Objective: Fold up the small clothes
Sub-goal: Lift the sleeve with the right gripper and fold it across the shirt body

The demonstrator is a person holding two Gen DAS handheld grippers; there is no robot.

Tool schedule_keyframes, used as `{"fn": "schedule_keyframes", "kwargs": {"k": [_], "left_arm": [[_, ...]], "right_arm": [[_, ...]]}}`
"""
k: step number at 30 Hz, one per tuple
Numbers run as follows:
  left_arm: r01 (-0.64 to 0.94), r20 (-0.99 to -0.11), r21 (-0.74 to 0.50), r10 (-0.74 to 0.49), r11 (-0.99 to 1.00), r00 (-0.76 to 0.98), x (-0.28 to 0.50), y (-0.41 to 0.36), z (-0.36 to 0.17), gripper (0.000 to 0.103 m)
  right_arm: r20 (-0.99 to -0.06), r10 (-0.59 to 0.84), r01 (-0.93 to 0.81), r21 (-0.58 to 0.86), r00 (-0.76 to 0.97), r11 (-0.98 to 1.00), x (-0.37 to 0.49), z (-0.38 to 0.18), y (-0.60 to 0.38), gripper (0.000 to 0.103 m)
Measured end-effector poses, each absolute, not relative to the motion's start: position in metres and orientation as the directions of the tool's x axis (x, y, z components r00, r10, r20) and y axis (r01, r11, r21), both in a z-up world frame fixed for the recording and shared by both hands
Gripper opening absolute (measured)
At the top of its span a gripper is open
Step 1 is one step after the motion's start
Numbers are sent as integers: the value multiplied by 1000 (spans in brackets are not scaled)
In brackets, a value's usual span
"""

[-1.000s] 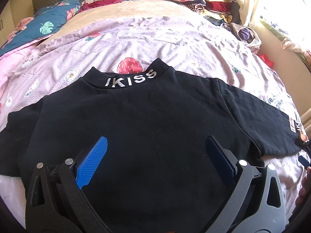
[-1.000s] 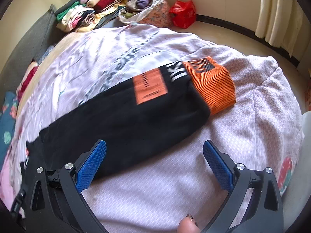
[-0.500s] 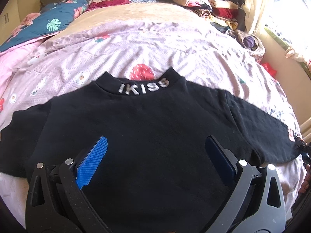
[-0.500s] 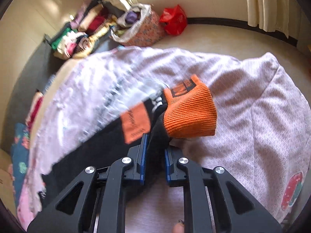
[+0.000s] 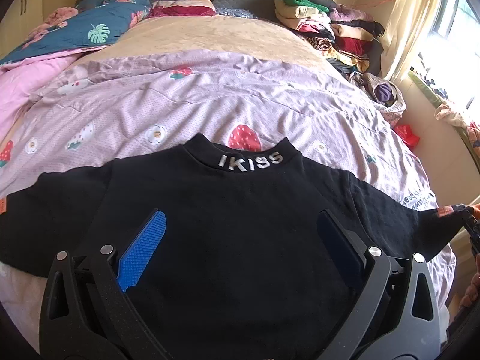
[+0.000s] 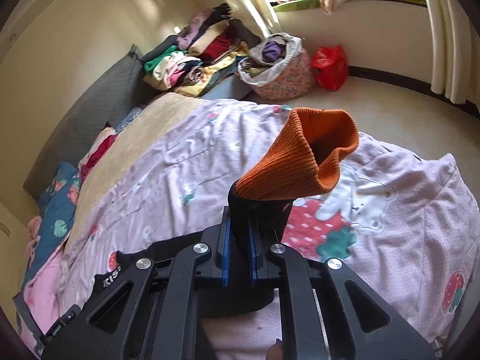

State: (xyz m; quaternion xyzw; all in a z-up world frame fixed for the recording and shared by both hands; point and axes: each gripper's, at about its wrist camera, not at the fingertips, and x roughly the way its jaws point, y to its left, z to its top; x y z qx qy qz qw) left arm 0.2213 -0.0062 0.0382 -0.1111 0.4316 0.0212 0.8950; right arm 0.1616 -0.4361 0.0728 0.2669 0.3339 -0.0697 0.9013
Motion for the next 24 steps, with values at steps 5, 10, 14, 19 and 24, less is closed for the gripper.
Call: {"fn": "schedule_keyframes", "kwargs": {"k": [5,10,14,19,24], "left_arm": [[-136,-766,-187,-58,973,640,219,14,51,95],[-149,-756,-203,-58,968,651,216,42,60,95],[-164,-758,-225,-67,961,649,214,66,62,95],[-170,-753,-264,-92,950,652,206,91,60,95],[-150,-738,-319,-146,936,658,197,109,57,95]], "right_arm": [[-621,90,226,411,779,883,164,93,-395,9],[-609,138,143,390,781,910,169,107,-347,9],[-607,177,83,376,775,923,173,115,-309,9],[-617,212,18,345,758,938,177,116,-259,9],[-632,241,-42,314,737,949,177,111,-213,9]]}}
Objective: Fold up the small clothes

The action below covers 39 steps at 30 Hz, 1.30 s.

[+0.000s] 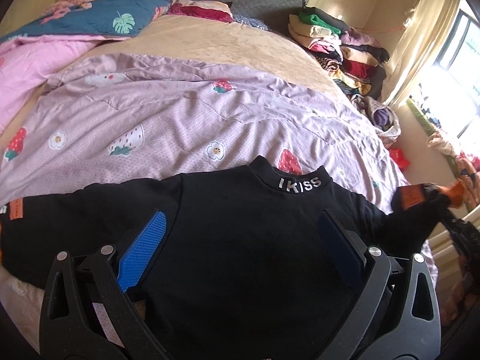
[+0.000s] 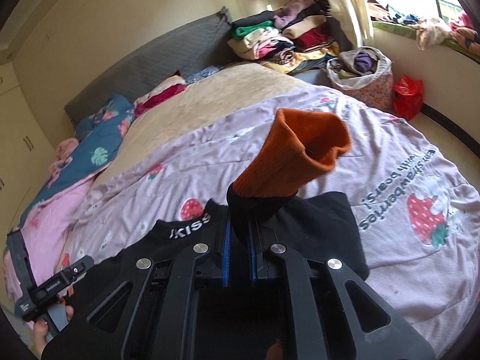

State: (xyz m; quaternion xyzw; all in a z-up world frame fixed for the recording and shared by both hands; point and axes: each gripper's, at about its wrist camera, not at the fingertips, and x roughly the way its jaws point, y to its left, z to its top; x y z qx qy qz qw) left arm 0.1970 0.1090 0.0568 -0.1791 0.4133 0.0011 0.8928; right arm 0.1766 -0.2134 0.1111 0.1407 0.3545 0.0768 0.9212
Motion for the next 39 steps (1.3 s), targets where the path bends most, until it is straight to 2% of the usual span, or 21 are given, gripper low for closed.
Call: {"fn": "schedule_keyframes", "kwargs": {"k": [11,18,20,21,22,24,26,28,30,32,37,39], "left_arm": [[-139,-715,-447,-260,884,649,190,136,43,95],[-123,-717,-528,-364,840,594,197,125,13,95],[-106,-727,-537,-395,837,562,202,110,0,95],[-99,-727,-546,-412,832,549,204,105,-5,95],[-93,-729,-554,-428,827,534,207,98,-10,95],[-82,-736,-564,-455,822,502,212,83,-22,93],[-64,-735,-575,-480,816,479,217,68,-30,92],[-49,-725,-591,-503,805,471,222,55,-35,83],[-44,-728,-589,-506,807,464,227,46,-38,67],[-40,-737,-580,-502,814,453,232,36,-42,58],[-53,-751,-555,-472,830,461,243,25,-47,57],[-53,-747,-557,-472,829,469,247,21,-47,50]], "right_arm": [[-673,311,-176,263,671,948,174,75,-130,9],[-701,368,-220,297,611,929,163,45,-117,10],[-722,349,-218,273,598,937,158,39,-121,15],[-733,332,-210,257,593,943,156,36,-124,21],[-741,329,-207,256,585,944,153,33,-128,32],[-751,335,-198,270,569,942,148,26,-139,41],[-758,317,-177,263,570,948,143,22,-150,43],[-762,305,-144,272,571,951,138,18,-164,48],[-763,302,-112,292,571,950,134,15,-178,51],[-760,301,-81,314,576,946,130,13,-192,51],[-745,305,-42,350,593,936,121,16,-217,51],[-740,304,-30,358,600,933,120,18,-222,51]]}}
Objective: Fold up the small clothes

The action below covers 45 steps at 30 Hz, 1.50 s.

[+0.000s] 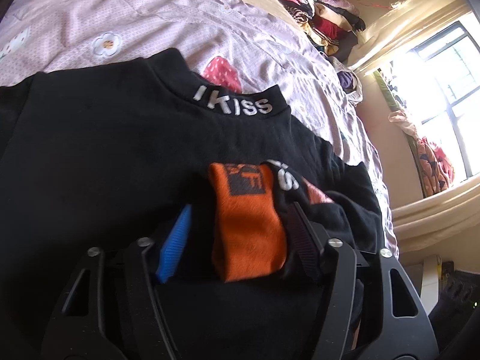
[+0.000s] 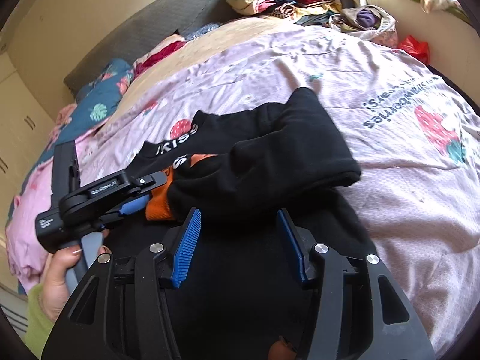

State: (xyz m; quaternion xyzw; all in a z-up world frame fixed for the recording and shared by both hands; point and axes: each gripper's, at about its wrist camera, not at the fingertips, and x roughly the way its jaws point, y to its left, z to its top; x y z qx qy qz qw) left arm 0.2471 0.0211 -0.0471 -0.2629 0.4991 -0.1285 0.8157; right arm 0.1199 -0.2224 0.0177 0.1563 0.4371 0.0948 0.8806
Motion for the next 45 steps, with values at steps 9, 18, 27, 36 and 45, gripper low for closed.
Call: {"fn": "schedule_keyframes", "kwargs": {"k": [9,18,27,36,45], "left_arm": [[15,-693,-585,-509,811,510,243,7,-26,7],[175,-496,-646,-583,743,644,203,28,65,3],[173,-452,-635,-545,752,706,169,63,88,1],[26,-557,-606,-447,795,699,175,105,48,0],[-37,-707,-507,-391,861,589,183,95,-8,8]], "right_arm": [[-735,283,14,370,617,929,116,19,-243,51],[-716,273,26,377,642,926,111,29,-249,51],[-717,265,25,365,645,931,110,32,-248,51],[-738,268,14,351,619,936,117,22,-239,51],[-764,265,-62,284,588,957,136,13,-213,51]]}}
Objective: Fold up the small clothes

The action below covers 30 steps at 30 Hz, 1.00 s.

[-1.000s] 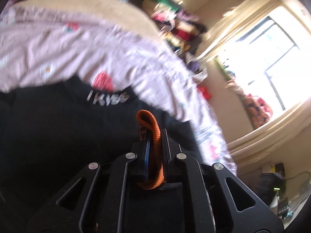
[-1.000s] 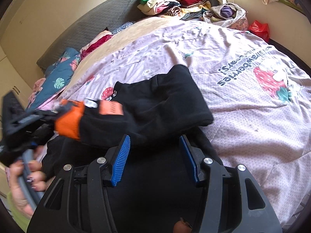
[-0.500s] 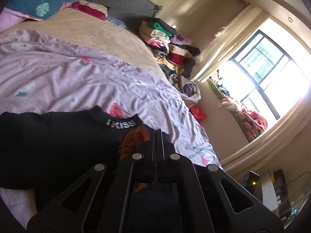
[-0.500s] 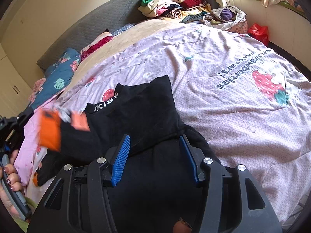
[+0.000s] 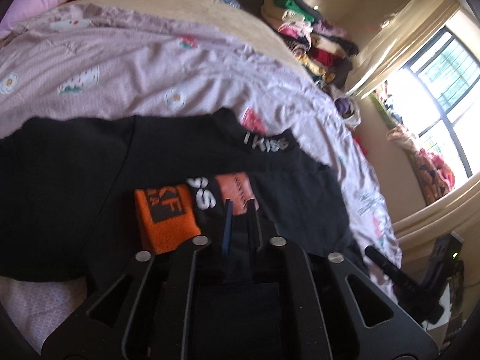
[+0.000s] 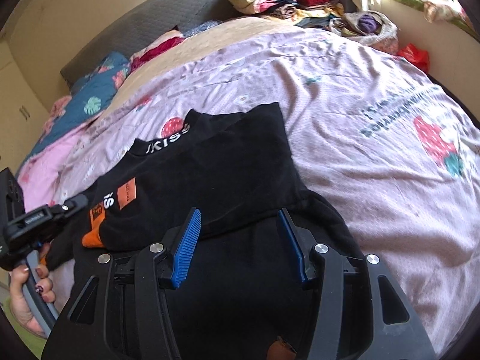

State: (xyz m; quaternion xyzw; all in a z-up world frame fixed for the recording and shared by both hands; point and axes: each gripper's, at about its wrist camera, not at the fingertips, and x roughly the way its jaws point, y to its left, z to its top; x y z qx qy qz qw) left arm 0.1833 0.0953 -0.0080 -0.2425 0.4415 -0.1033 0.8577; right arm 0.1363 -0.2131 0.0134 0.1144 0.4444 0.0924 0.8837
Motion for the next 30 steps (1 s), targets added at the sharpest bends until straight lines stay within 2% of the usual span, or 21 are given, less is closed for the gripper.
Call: {"fn": "schedule_keyframes", "kwargs": {"k": [2,5,8,10,12,19,23,26,30], "left_arm": [[-41,-739,-474,-371,880,562,183,91,-18,12],[-40,-784,-410,-330,911,525,183,86,-32,25],[-45,-812,-363,-292,931,506,181,86,-43,26],[-42,-813,-356,-287,934,506,179,87,-47,26],[-35,-815,-337,-273,941,511,177,85,-49,26],[-26,-807,-336,-273,942,524,174,80,-50,35],[-8,-798,-346,-290,938,528,173,75,-47,50],[1,-800,-330,-281,944,530,170,69,-44,61],[-1,-804,-316,-267,949,531,168,66,-41,67]], "right_arm": [[-772,257,-86,256,582,963,141,13,-205,51],[-777,262,-128,232,573,964,148,14,-192,51],[-778,274,-183,205,566,961,156,18,-177,56],[-784,269,-221,172,559,960,163,17,-165,65],[-794,253,-236,142,553,961,169,14,-158,68],[-862,163,-160,97,480,982,190,-25,-170,71],[-872,177,-95,150,457,984,193,-41,-192,71],[-870,144,-110,104,471,988,187,-39,-186,71],[-841,184,-123,140,508,982,175,-23,-186,82]]}}
